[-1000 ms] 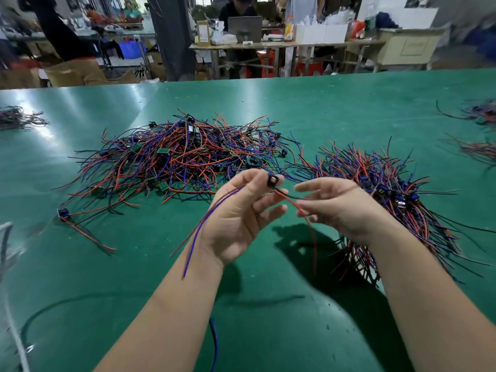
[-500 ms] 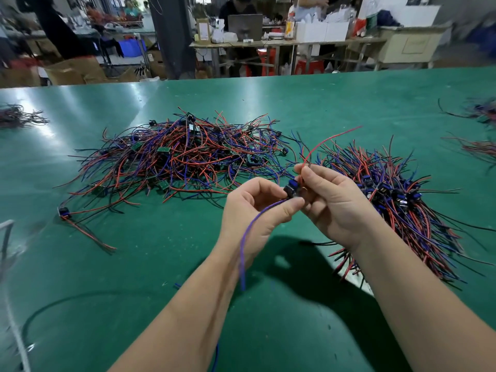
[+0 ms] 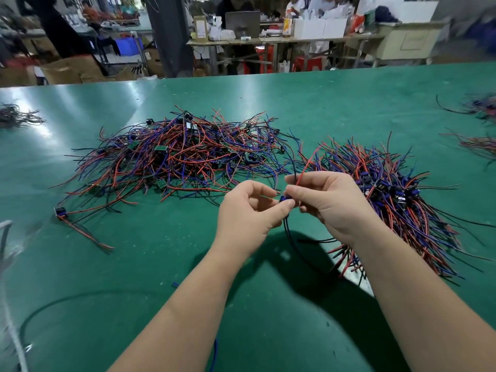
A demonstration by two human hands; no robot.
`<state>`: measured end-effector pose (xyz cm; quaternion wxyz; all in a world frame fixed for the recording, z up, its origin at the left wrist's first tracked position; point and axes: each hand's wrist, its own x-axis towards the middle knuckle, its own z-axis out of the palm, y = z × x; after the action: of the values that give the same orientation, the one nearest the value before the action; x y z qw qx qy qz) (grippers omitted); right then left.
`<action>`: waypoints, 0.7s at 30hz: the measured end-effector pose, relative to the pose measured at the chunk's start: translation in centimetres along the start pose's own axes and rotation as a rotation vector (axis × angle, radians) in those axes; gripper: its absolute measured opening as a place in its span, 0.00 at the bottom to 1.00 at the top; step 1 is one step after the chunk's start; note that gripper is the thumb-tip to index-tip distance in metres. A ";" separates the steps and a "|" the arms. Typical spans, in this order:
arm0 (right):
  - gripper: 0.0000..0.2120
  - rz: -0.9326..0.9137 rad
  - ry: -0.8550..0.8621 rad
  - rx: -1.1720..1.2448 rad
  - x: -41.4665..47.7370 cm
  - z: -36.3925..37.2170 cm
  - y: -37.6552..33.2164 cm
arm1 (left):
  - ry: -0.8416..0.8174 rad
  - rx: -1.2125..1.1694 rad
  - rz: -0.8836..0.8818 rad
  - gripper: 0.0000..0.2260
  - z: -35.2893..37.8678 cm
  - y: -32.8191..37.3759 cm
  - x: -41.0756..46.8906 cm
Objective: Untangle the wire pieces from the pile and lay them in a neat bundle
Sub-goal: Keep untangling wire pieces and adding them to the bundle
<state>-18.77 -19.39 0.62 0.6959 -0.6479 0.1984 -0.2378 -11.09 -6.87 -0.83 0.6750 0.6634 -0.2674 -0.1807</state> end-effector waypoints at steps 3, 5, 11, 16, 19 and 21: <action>0.05 0.013 0.004 -0.042 -0.1 -0.1 -0.1 | -0.159 -0.079 -0.145 0.08 -0.1 0.3 0.0; 0.05 0.034 0.009 0.026 -0.1 -0.3 -0.3 | -0.255 -0.136 -0.217 0.06 -0.4 0.6 -0.1; 0.06 0.011 0.250 0.182 0.5 -2.5 -1.6 | -0.589 -0.051 -0.350 0.08 -1.2 1.2 -0.6; 0.09 -0.061 0.399 0.123 0.8 -3.3 -1.2 | -0.672 0.002 -0.394 0.08 -1.1 0.7 -0.7; 0.13 -0.166 0.465 0.044 1.0 -3.2 -0.7 | -0.701 0.019 -0.422 0.08 -1.7 0.8 -0.4; 0.14 -0.184 0.475 0.025 1.1 -3.1 -0.4 | -0.705 0.040 -0.436 0.08 -2.0 0.8 -0.2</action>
<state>-19.69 -22.54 0.83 0.6132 -0.5804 0.2937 -0.4481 -10.08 -5.12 0.04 0.4750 0.6150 -0.3389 -0.5304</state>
